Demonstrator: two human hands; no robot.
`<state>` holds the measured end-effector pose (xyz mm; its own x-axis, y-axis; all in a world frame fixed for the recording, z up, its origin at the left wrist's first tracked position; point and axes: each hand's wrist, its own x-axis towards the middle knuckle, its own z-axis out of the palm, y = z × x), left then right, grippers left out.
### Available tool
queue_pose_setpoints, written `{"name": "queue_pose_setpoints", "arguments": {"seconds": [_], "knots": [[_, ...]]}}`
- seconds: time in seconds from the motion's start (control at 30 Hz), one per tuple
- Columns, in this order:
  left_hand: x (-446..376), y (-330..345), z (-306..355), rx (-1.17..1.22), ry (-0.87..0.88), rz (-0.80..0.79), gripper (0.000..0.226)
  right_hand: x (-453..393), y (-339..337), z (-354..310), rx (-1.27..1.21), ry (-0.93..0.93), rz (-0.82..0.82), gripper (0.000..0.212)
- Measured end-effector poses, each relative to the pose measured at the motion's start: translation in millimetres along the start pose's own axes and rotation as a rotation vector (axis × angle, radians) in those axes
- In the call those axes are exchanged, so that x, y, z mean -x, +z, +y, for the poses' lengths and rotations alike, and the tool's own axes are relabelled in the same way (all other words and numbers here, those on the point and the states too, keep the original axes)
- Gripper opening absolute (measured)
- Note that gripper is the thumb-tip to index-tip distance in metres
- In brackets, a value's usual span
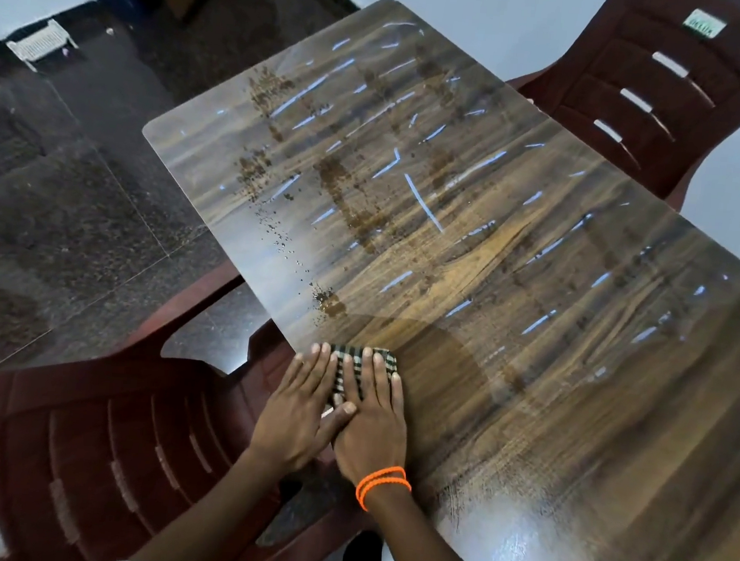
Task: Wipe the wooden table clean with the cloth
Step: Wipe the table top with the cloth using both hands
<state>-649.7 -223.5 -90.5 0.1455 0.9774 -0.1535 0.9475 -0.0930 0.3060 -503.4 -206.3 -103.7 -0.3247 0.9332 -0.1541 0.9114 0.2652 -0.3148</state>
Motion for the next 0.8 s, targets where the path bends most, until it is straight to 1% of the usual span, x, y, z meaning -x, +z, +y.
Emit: {"name": "queue_pose_setpoints", "arguments": {"seconds": [0.1, 0.23, 0.37, 0.47, 0.6, 0.7, 0.8], "knots": [[10.9, 8.3, 30.2, 0.028, 0.071, -0.016, 0.080, 37.8, -1.9, 23.0, -0.002, 0.063, 0.029, 0.061], [7.0, 23.9, 85.9, 0.088, 0.174, -0.080, 0.083, 76.8, -9.7, 68.8, 0.025, 0.197, 0.075, 0.059], [-31.9, 34.2, 145.7, 0.074, 0.338, -0.121, 0.084, 94.3, -24.7, 125.6, 0.063, 0.347, 0.114, 0.064], [-70.8, 38.4, 180.4, 0.024, 0.400, -0.132, 0.086, 83.4, -40.6, 160.6, 0.048, 0.422, 0.183, 0.063], [-118.1, 37.1, 185.3, -0.021, 0.409, -0.113, 0.084, 38.8, -51.9, 181.0, 0.003, 0.449, 0.236, 0.062], [-143.1, 29.7, 167.0, -0.052, 0.400, -0.076, 0.085, 3.9, -54.9, 173.4, -0.007, 0.451, 0.237, 0.063], [-154.6, 22.0, 140.8, -0.070, 0.358, -0.043, 0.086, -24.3, -55.5, 157.8, -0.019, 0.392, 0.204, 0.065]]}}
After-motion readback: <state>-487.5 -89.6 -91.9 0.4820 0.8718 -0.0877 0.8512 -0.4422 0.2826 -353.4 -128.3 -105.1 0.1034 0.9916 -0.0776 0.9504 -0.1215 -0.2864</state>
